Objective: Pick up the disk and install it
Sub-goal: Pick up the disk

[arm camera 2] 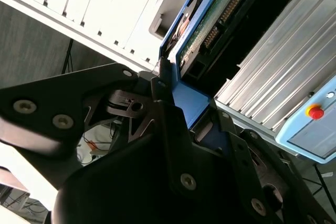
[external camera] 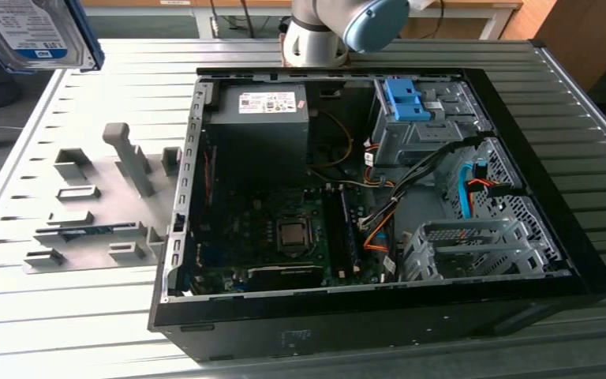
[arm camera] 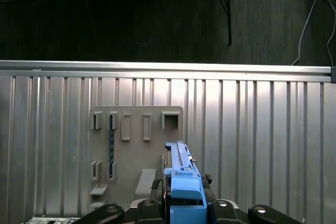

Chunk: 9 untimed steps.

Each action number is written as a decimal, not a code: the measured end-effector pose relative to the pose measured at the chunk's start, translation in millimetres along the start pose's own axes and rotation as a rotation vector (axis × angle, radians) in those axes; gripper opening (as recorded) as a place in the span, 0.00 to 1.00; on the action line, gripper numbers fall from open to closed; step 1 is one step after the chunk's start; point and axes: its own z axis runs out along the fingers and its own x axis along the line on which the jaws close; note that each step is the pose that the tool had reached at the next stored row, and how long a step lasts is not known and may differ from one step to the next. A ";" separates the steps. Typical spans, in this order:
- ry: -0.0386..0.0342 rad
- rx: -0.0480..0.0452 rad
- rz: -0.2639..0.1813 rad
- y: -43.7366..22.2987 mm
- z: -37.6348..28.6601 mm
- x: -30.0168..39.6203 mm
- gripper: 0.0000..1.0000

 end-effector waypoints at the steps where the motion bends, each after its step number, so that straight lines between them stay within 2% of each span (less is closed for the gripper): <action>1: 0.0000 -0.0001 0.000 -1.7 -0.1 0.0 0.36; 9: 0.0000 0.0000 0.000 -14.9 -0.2 0.0 0.36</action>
